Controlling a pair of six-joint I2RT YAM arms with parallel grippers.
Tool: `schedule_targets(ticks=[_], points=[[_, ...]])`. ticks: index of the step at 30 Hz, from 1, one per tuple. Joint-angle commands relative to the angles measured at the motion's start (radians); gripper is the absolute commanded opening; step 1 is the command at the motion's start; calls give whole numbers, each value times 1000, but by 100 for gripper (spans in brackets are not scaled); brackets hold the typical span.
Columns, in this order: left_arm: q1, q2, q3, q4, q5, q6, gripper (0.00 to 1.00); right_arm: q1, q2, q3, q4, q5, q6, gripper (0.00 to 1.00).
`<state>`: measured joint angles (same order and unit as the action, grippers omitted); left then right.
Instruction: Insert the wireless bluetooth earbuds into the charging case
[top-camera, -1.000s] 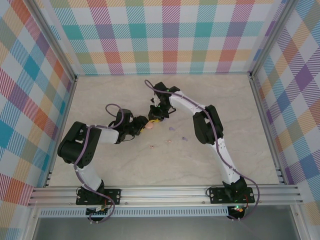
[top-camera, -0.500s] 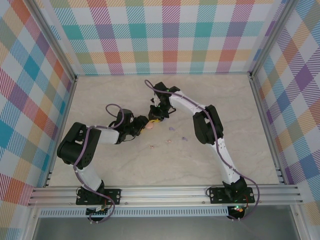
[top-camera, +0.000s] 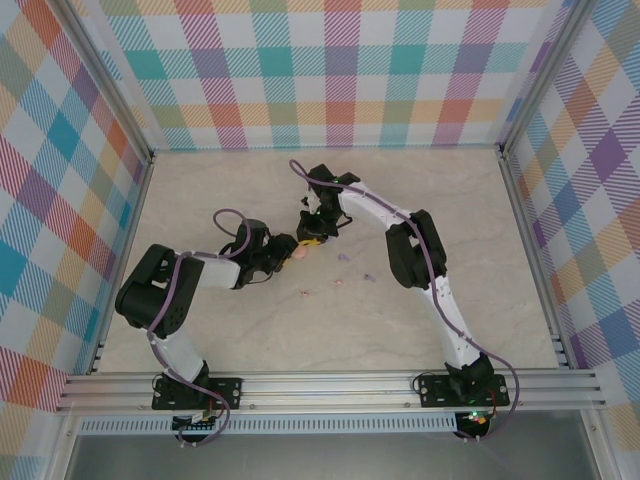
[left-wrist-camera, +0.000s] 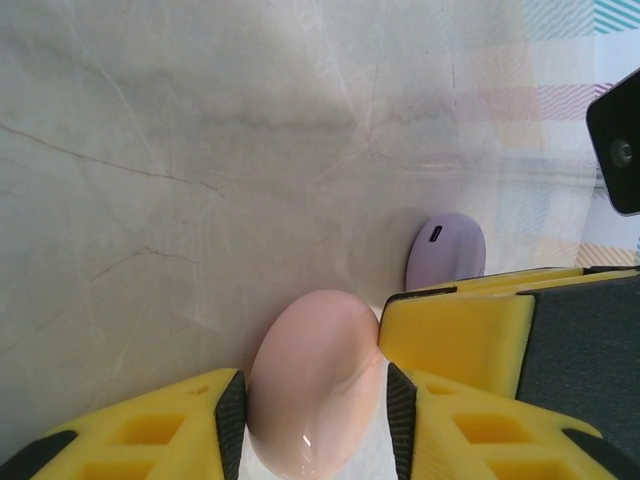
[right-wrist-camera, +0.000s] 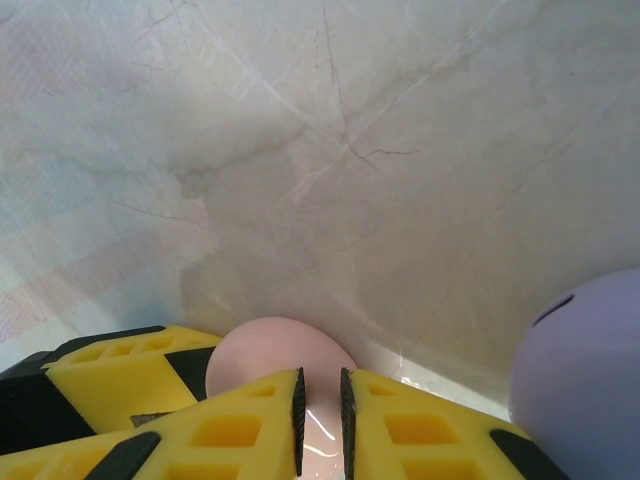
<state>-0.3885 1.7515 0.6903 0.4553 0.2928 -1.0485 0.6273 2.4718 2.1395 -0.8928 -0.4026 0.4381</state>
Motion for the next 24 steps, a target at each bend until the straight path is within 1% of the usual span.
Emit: schedule_targets(ticks=[1,8,13,15,17,20,24], points=[[-37,56,-30,-23,34,-40,42,2,3,-10,-28,-34,14,21],[-38,80,-62,110,34,-94,39,2,4,-19,-28,-53,17,21],[-36,83,-74,139,32,-108,37,2,1,-21,-27,-62,21,21],[-37,84,-75,137,32,-108,33,1,-1,-22,-25,-66,23,21],[-38,84,-77,136,31,-110,27,2,-3,-24,-22,-68,26,21],[-37,75,-80,125,21,-110,20,2,-15,-25,-17,-68,32,21],[-37,49,-81,83,2,-94,16,1,-52,-39,-2,-69,37,22]])
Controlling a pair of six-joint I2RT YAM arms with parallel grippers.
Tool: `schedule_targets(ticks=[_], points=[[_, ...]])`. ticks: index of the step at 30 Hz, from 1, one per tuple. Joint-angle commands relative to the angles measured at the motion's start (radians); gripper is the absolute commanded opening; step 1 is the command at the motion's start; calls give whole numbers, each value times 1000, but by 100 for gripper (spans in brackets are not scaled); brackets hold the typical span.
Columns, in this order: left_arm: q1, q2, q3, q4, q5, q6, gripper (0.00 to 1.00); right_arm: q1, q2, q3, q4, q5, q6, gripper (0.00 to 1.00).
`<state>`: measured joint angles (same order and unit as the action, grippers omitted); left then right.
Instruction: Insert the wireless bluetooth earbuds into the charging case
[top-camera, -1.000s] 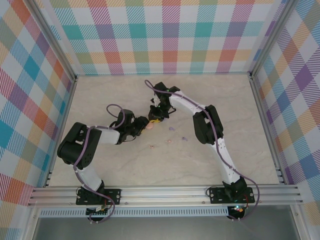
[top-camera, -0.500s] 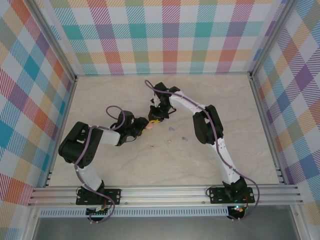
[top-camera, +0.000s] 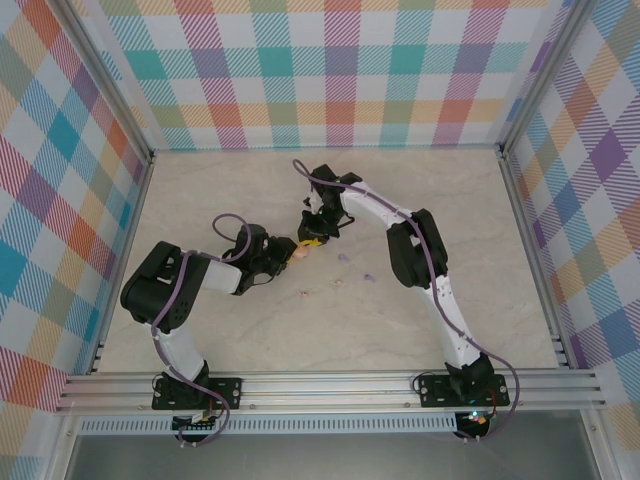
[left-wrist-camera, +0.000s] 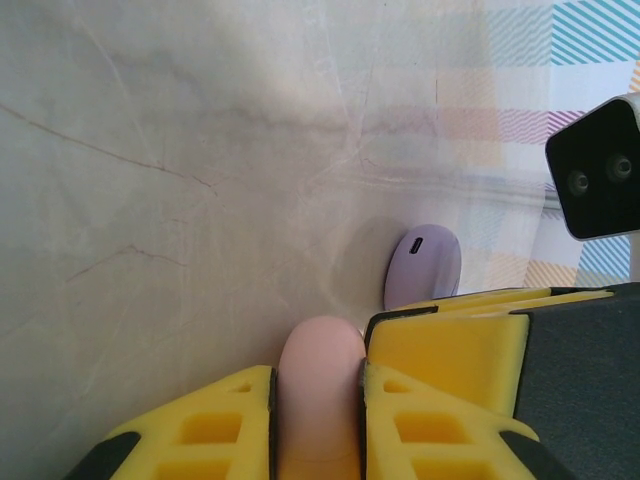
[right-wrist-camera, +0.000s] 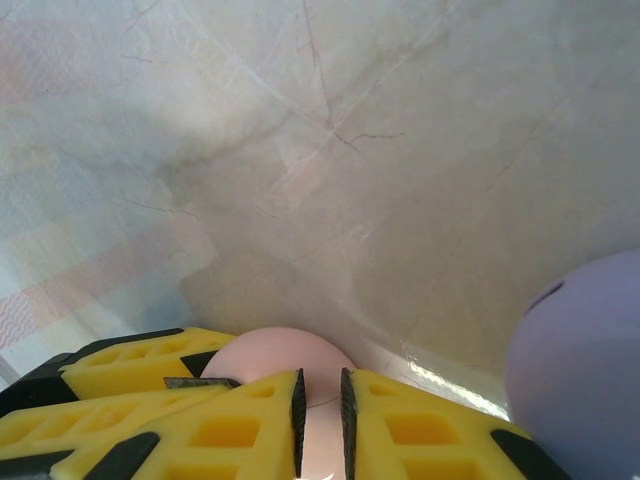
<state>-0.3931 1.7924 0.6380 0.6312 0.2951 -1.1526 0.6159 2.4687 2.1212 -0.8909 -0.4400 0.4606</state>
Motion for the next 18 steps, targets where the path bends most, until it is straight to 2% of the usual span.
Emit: schedule_targets(ticks=[1,6,12,18], points=[[-31,1,-28,-108,-6,18,16,11,-63,-27,2,-31,17,23],[-26,-40,-9,-183,-13,74,17,-2,-150,-96,57,-23,24,27],[4,-84,44,-285,7,187,18,-57,-312,-277,183,-36,11,31],[22,-122,156,-389,76,371,19,-146,-453,-503,323,-134,-59,37]])
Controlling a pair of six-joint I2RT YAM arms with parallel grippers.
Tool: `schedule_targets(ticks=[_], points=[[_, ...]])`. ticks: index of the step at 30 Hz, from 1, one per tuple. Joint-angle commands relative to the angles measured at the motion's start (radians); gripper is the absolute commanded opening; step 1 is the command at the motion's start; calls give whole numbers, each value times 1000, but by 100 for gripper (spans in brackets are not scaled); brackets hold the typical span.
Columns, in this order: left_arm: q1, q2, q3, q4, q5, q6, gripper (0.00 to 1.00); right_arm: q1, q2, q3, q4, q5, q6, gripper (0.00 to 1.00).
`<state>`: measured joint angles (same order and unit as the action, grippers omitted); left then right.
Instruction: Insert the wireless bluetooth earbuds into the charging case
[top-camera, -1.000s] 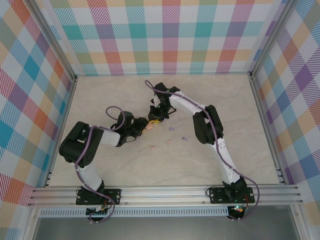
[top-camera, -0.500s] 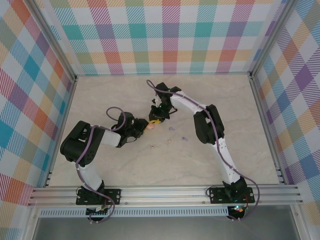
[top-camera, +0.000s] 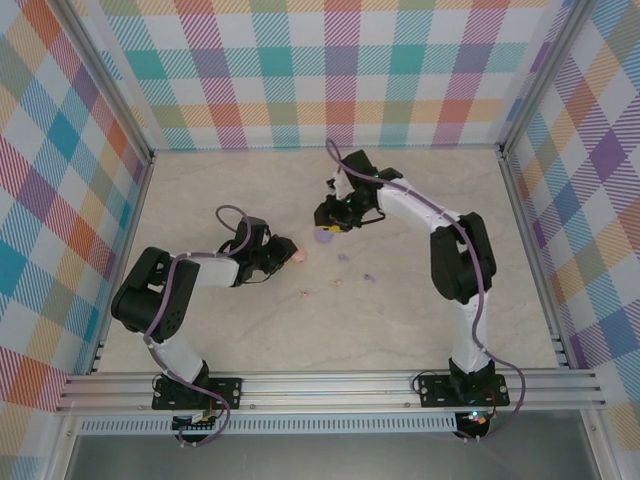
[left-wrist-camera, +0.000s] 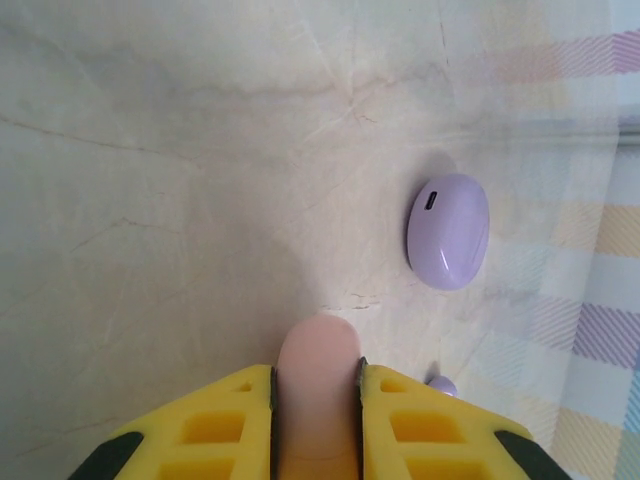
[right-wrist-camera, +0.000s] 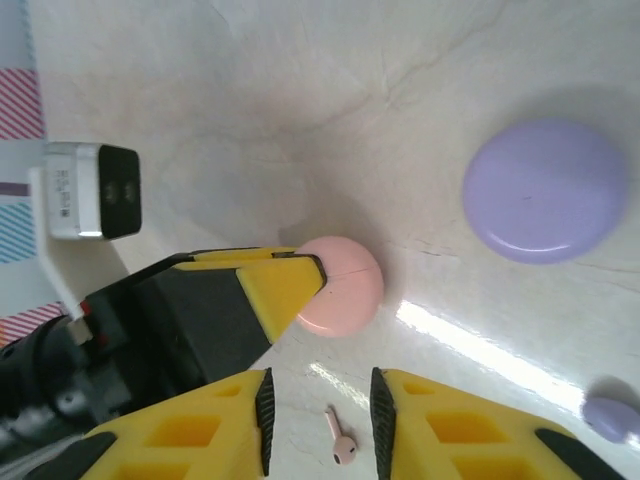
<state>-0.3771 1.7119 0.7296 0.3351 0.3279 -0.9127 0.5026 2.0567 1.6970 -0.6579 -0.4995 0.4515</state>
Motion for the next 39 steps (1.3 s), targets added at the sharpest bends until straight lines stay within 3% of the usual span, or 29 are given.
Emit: schedule_targets(ticks=[1,13,17,24,39], points=[[6,-46,84,-109,64,161,19,-46,-65,-118,116,-93,-65,37],[4,-68,290,-162,322,348,21,-167,-321,-457,403,-359,-182,49],[-6,-64,356,-181,388,385,21,-173,-343,-462,425,-443,-209,54],[-21,-69,411,-195,449,404,22,-174,-327,-426,426,-485,-211,62],[-57,-75,454,-205,500,418,22,-174,-294,-384,451,-586,-190,60]])
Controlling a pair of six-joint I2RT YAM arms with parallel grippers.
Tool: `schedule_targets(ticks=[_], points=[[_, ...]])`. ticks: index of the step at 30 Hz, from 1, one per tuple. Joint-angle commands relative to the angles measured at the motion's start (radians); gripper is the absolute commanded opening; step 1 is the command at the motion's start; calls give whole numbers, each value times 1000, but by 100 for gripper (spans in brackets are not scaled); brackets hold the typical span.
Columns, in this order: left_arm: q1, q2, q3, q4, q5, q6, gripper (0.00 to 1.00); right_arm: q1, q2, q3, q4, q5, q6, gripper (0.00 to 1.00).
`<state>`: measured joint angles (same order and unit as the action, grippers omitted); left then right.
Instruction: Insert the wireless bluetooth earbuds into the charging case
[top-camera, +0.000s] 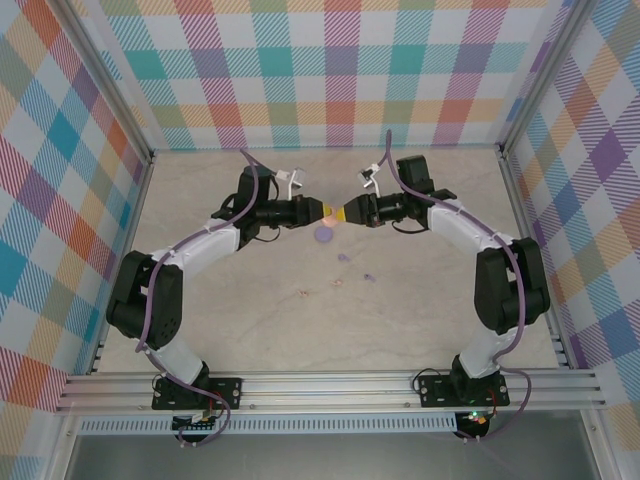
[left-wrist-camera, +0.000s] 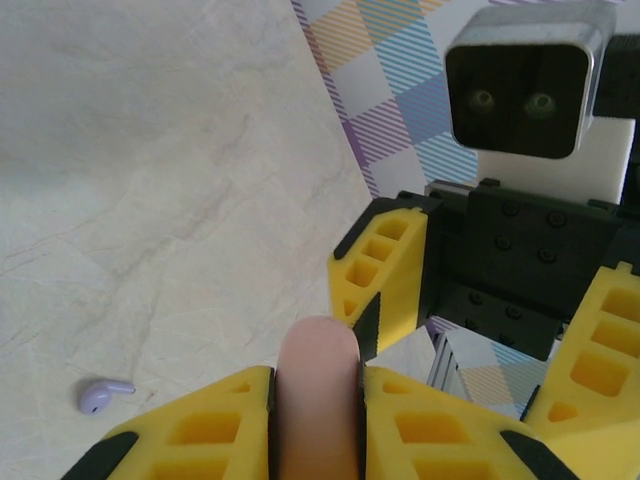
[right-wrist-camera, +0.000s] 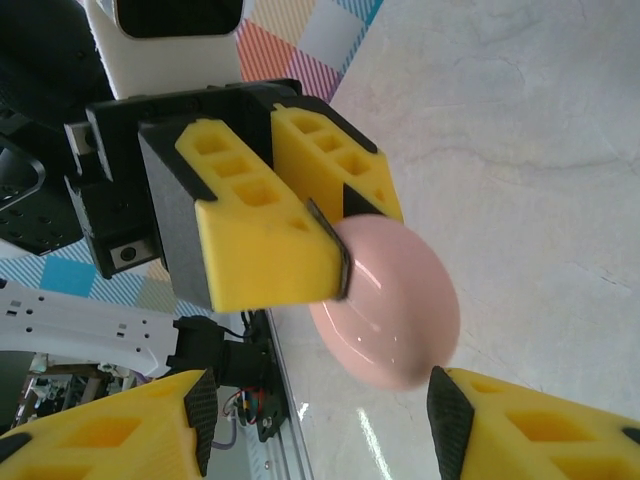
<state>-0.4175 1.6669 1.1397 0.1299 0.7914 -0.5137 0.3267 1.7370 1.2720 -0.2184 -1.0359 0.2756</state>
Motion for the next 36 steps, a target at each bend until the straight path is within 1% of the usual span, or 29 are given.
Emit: schedule_targets(ticks=[1,9,16,22,25,36], points=[[-19,-32,46,-1,38,19,22,2,29,45,9,-49,-12,60],[-20,-39,52,-9,36,21,22,3,37,46,11,-81,-13,59],[-23,-42,52,5,32,10,22,5,40,46,17,-126,-11,50],[-27,-45,49,13,37,3,22,10,43,51,29,-147,-8,49],[-29,-47,43,16,34,1,22,12,44,52,48,-155,8,46],[-37,-50,23,66,38,-32,22,15,38,50,94,-179,33,45]])
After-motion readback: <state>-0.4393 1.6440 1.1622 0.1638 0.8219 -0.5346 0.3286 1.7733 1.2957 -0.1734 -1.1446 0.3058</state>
